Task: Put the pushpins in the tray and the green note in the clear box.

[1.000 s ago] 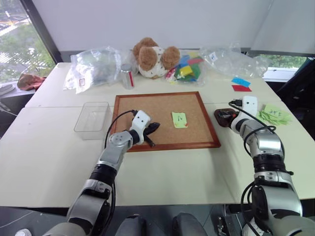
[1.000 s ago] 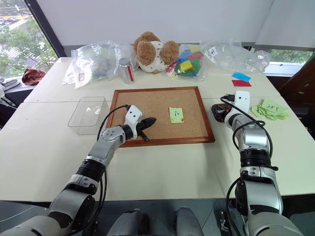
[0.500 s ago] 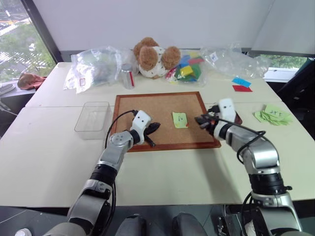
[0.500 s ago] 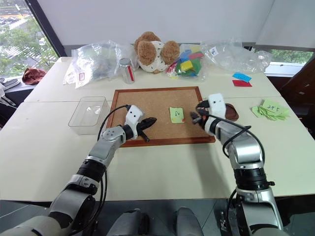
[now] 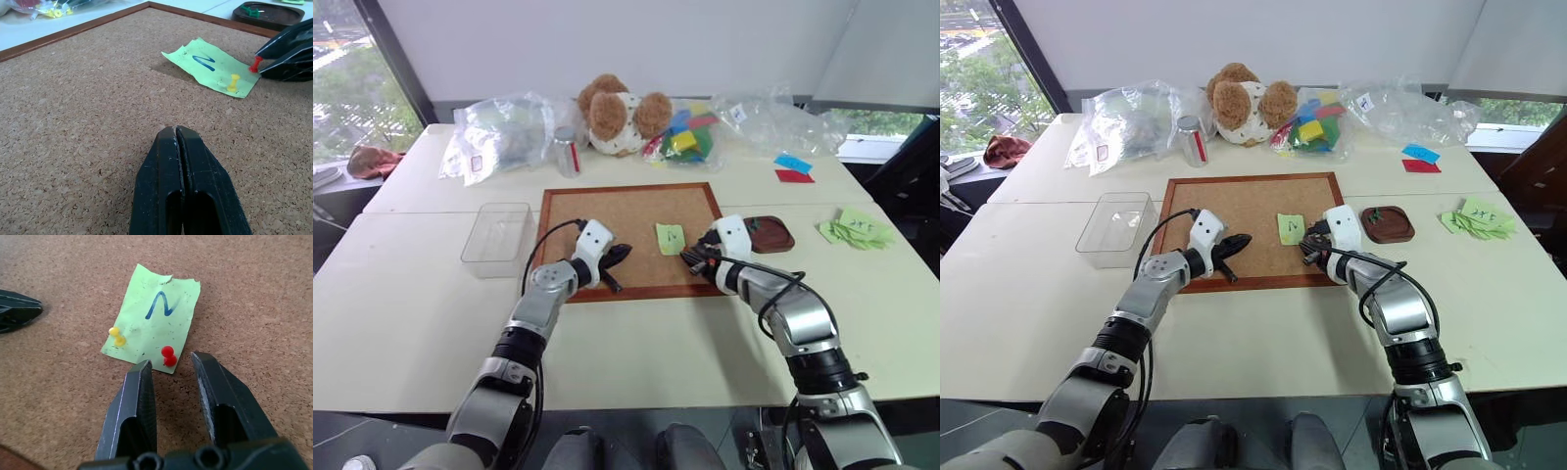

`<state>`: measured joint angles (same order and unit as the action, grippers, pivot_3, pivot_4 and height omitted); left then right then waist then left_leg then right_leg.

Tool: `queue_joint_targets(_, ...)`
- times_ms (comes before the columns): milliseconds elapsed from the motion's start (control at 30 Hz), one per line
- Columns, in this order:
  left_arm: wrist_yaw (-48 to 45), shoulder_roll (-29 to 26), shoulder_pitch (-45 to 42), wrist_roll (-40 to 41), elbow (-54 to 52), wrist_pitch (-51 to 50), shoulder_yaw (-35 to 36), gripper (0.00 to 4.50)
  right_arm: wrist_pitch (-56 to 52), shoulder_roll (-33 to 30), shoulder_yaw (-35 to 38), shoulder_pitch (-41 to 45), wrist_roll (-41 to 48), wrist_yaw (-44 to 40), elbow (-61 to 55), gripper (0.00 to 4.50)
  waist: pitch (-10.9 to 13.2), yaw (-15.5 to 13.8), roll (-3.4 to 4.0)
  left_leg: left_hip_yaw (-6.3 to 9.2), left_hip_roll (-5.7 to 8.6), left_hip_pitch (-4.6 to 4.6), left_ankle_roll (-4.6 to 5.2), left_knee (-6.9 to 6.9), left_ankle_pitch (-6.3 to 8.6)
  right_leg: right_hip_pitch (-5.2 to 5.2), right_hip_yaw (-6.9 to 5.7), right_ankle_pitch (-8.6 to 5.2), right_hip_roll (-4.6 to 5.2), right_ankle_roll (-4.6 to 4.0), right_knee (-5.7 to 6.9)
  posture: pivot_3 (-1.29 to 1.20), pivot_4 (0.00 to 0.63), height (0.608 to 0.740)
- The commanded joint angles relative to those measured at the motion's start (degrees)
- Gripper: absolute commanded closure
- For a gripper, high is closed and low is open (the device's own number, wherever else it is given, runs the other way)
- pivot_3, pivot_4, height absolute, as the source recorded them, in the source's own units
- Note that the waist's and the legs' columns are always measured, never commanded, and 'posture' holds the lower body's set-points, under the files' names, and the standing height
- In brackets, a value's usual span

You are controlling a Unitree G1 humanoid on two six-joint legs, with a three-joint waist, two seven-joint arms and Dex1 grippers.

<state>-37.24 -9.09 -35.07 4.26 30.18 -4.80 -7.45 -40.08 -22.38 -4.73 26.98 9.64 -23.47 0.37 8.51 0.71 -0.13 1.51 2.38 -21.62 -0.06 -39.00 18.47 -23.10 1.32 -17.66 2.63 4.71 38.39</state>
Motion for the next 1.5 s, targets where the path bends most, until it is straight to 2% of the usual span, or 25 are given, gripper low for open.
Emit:
queue_joint_targets(33,-0.36,-0.1,2.22,-0.6,2.16,-1.97,-0.76,4.5,2.1,0.44,0.09,1.7,-0.49,-0.6,-0.04,3.16,0.0,0.0,0.0,0.0,0.0,0.0,0.0,0.0,0.0,0.0,0.0,0.0,0.0,0.0,0.0,0.0,0.15,0.74)
queue_joint_targets(133,-0.29,-0.15,2.39,-0.59,1.9,-2.05,-0.72,4.5,2.81,0.73,0.18,1.95,-0.68,-0.87,0.67,3.16,0.0,0.0,0.0,0.0,0.0,0.0,0.0,0.0,0.0,0.0,0.0,0.0,0.0,0.0,0.0,0.0,0.15,0.74)
queue_joint_targets(233,-0.24,-0.17,2.52,-0.61,1.69,-2.11,-0.74,4.5,3.26,0.93,0.29,2.27,-0.82,-0.99,1.16,3.96,0.0,0.01,0.0,0.0,0.0,0.0,0.0,0.01,0.0,0.0,0.0,0.0,0.0,0.0,-0.01,0.0,0.15,0.74)
queue_joint_targets(267,-0.23,-0.17,2.53,-0.61,1.64,-2.14,-0.75,4.5,3.35,0.93,0.26,2.3,-0.88,-1.07,1.23,4.44,0.0,0.05,0.0,0.0,0.0,0.0,0.0,0.01,0.0,0.0,0.0,0.0,0.0,0.0,-0.02,0.0,0.15,0.74)
queue_joint_targets(467,-0.3,-0.18,2.51,-0.66,1.77,-2.22,-0.9,4.5,3.39,0.68,0.72,2.05,-1.17,-1.27,0.59,4.48,0.0,0.04,0.0,0.01,0.0,-0.01,0.0,0.03,0.0,-0.01,0.0,0.0,0.0,0.0,-0.02,0.0,0.15,0.74)
queue_joint_targets(700,-0.81,-0.03,2.63,-1.01,2.39,-2.1,-1.51,4.5,-5.65,-2.53,7.1,4.7,2.62,-0.76,-12.09,4.48,0.0,-0.09,0.0,0.02,0.0,-0.16,-0.07,0.04,-0.04,-0.14,-0.01,0.0,0.0,0.0,-0.05,0.0,0.15,0.74)
queue_joint_targets(833,-0.91,0.29,2.53,-1.02,2.79,-1.89,-1.59,4.5,-8.48,-5.4,9.88,6.46,2.85,-0.11,-14.76,4.48,0.0,-0.09,0.0,0.04,0.0,-0.15,0.02,0.03,0.02,-0.08,-0.02,0.0,0.0,0.0,-0.13,0.0,0.15,0.74)
queue_joint_targets(933,-0.98,0.46,2.41,-0.98,2.93,-1.86,-1.61,4.5,-5.37,-7.04,12.73,7.5,0.69,2.66,-10.25,4.48,0.0,-0.09,0.0,0.07,0.0,-0.15,0.04,0.04,0.03,-0.05,-0.05,0.0,0.0,0.0,-0.16,0.0,0.15,0.74)
queue_joint_targets(1067,-0.98,0.7,2.21,-0.95,3.23,-1.78,-1.61,4.5,1.03,-8.87,17.66,9.85,-1.72,7.89,4.34,4.48,0.0,-0.21,0.0,0.05,0.01,-0.15,0.02,0.01,0.02,-0.02,-0.05,0.0,0.03,0.0,-0.18,0.0,0.15,0.74)
queue_joint_targets(1200,-0.99,0.78,2.2,-1.0,3.4,-1.68,-1.53,4.5,5.16,-8.87,20.52,12.13,-0.9,9.34,17.14,4.48,-0.02,-0.07,0.03,0.04,0.0,-0.11,-0.08,0.04,-0.04,0.0,-0.05,0.0,0.03,0.0,-0.19,0.0,0.15,0.74)
queue_joint_targets(1500,-0.69,0.58,2.46,-0.99,2.98,-1.81,-1.32,4.5,12.09,-7.84,18.91,12.77,-1.54,8.05,29.54,4.48,-0.03,-0.07,0.04,0.01,0.0,-0.1,-0.05,0.03,-0.02,0.02,-0.04,0.0,0.03,0.0,-0.17,0.0,0.15,0.74)
